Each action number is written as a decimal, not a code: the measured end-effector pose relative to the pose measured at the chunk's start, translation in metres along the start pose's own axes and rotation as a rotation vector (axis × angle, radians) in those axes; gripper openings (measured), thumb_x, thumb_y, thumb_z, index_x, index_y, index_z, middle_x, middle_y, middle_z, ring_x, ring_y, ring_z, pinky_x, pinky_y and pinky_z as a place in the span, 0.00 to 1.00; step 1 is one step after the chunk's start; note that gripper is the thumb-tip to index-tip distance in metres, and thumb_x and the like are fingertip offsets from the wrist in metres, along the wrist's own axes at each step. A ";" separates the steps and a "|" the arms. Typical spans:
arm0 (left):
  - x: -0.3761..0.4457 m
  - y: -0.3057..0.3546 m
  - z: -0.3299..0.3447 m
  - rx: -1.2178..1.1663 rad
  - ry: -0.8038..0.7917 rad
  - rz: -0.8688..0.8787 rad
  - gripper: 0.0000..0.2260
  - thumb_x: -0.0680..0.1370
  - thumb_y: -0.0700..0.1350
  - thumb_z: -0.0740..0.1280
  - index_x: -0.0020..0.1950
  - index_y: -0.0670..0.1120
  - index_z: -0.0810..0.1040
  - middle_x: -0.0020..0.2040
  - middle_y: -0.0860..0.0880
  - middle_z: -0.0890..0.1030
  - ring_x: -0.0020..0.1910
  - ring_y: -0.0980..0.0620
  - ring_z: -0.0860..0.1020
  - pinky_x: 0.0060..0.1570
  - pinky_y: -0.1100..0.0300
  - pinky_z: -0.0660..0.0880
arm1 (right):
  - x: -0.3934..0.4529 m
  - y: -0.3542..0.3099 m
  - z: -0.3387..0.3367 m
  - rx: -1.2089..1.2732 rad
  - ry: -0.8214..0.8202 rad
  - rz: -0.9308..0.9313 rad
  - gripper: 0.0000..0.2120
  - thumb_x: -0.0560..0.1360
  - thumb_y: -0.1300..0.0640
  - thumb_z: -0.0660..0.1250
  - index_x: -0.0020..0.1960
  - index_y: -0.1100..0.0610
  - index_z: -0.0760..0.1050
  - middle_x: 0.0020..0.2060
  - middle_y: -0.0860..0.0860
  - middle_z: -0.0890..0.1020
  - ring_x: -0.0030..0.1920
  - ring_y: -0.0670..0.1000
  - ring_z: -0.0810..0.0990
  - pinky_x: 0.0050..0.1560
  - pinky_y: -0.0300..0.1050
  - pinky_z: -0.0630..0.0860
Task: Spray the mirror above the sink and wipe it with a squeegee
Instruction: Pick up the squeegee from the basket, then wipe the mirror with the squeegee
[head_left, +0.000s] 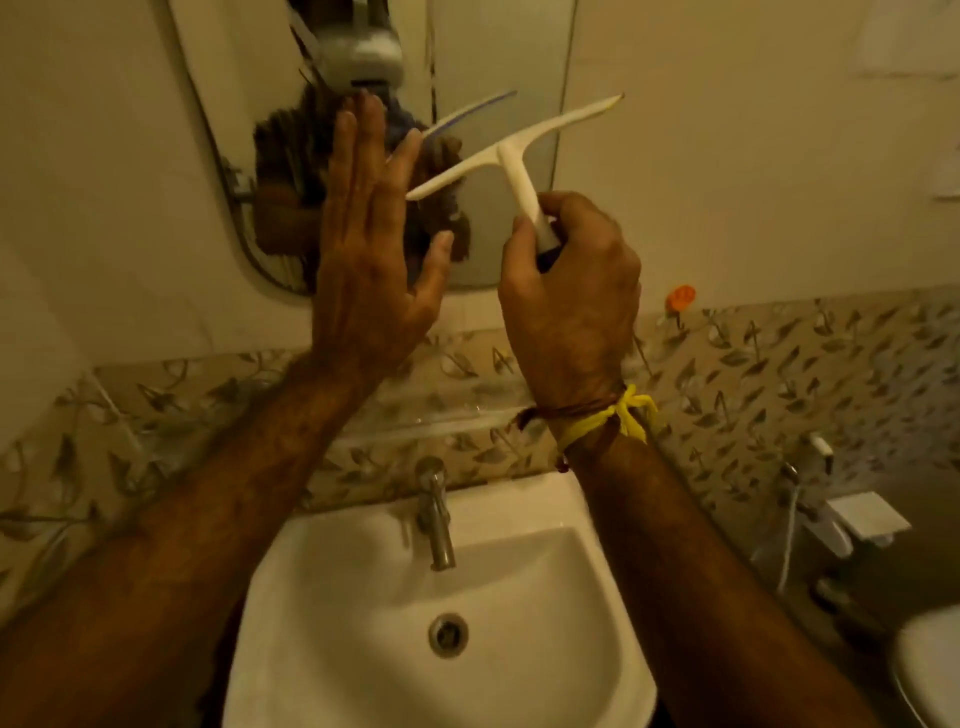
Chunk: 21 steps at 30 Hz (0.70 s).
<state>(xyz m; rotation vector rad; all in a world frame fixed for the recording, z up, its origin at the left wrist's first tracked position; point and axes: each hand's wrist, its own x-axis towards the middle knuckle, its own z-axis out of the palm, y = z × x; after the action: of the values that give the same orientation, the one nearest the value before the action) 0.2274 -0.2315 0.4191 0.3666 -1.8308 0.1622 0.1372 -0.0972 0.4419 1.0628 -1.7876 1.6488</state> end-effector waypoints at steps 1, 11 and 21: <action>0.013 -0.011 -0.006 0.028 0.038 0.011 0.28 0.82 0.45 0.66 0.78 0.35 0.63 0.79 0.30 0.59 0.79 0.29 0.54 0.79 0.39 0.56 | 0.006 -0.005 0.004 0.057 -0.016 -0.026 0.12 0.75 0.55 0.66 0.57 0.55 0.80 0.47 0.50 0.82 0.44 0.48 0.80 0.44 0.44 0.78; 0.146 -0.114 -0.077 0.208 0.213 -0.039 0.31 0.81 0.52 0.61 0.80 0.39 0.61 0.82 0.36 0.55 0.82 0.36 0.50 0.80 0.42 0.54 | 0.100 -0.079 0.077 0.367 0.010 -0.406 0.17 0.78 0.60 0.65 0.66 0.61 0.76 0.50 0.55 0.83 0.47 0.47 0.78 0.49 0.34 0.74; 0.231 -0.193 -0.096 0.155 0.291 -0.143 0.33 0.82 0.60 0.51 0.83 0.45 0.54 0.84 0.46 0.54 0.83 0.48 0.49 0.79 0.64 0.43 | 0.188 -0.149 0.171 0.337 0.138 -0.605 0.19 0.81 0.57 0.62 0.71 0.59 0.70 0.49 0.56 0.81 0.41 0.54 0.79 0.37 0.43 0.76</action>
<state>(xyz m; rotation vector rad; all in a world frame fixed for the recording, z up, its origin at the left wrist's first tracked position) 0.3213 -0.4229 0.6523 0.5516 -1.5034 0.2461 0.1729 -0.3003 0.6522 1.4199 -0.9737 1.6009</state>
